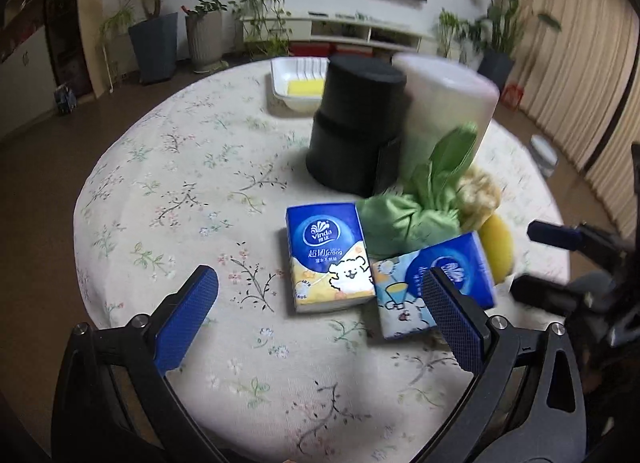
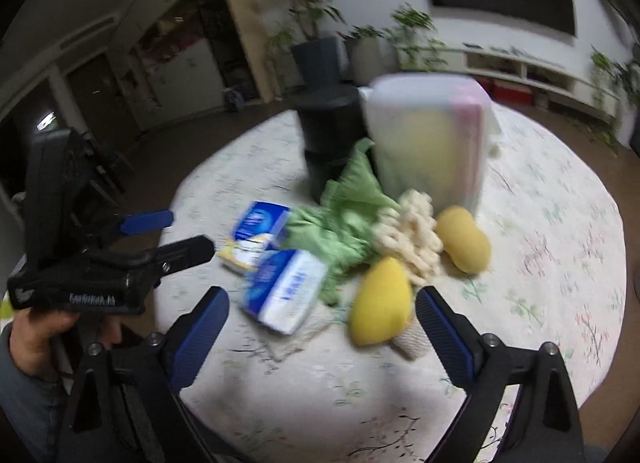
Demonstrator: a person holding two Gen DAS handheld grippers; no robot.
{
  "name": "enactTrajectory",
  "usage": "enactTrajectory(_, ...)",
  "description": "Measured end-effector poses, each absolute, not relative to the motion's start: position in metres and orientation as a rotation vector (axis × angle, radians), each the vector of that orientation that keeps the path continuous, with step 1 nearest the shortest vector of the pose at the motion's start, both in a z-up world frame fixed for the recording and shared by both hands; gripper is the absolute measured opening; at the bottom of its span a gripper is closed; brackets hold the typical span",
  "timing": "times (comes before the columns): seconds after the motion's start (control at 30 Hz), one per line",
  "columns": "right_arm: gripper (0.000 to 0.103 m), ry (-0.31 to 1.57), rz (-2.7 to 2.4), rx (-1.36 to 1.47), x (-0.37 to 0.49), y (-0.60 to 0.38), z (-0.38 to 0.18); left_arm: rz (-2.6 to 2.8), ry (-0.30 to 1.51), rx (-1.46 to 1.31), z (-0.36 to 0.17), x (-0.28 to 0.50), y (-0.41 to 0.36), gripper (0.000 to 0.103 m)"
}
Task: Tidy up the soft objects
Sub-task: 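Grasp the Vinda tissue pack with the left gripper while the right grasps the yellow makeup sponge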
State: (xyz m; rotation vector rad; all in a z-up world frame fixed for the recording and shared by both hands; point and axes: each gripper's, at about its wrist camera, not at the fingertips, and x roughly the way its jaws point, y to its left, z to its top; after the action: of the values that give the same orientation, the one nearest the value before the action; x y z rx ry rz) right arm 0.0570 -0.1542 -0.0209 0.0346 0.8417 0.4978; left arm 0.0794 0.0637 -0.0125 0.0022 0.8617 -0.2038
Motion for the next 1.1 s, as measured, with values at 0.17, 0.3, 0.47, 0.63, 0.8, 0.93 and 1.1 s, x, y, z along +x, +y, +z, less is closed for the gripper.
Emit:
enactTrajectory(0.17,0.084,0.886,0.423,0.058,0.074,-0.171,-0.031,-0.173,0.895,-0.011,-0.021,0.094,0.068,0.103)
enactTrajectory(0.3,0.075,0.907,0.432,0.027,0.082,-0.166,-0.035,-0.151,0.923,-0.033,-0.025,0.102,0.074,0.103)
enactTrajectory(0.47,0.063,0.943,0.449,-0.005,0.089,-0.154,-0.047,-0.164,0.970,0.009,-0.035,0.113,0.067,0.103)
enactTrajectory(0.63,0.054,0.949,0.439,-0.042,0.090,-0.154,-0.052,-0.167,0.996,-0.006,-0.041,0.121,0.068,0.103)
enactTrajectory(0.8,0.041,0.939,0.434,-0.061,0.089,-0.154,-0.050,-0.126,1.023,-0.027,-0.049,0.126,0.077,0.103)
enactTrajectory(0.93,0.041,0.943,0.440,-0.088,0.087,-0.150,-0.048,-0.103,1.058,-0.004,-0.057,0.129,0.076,0.103)
enactTrajectory(1.1,0.041,0.941,0.439,-0.087,0.088,-0.147,-0.050,-0.107,1.069,0.018,-0.062,0.131,0.072,0.103)
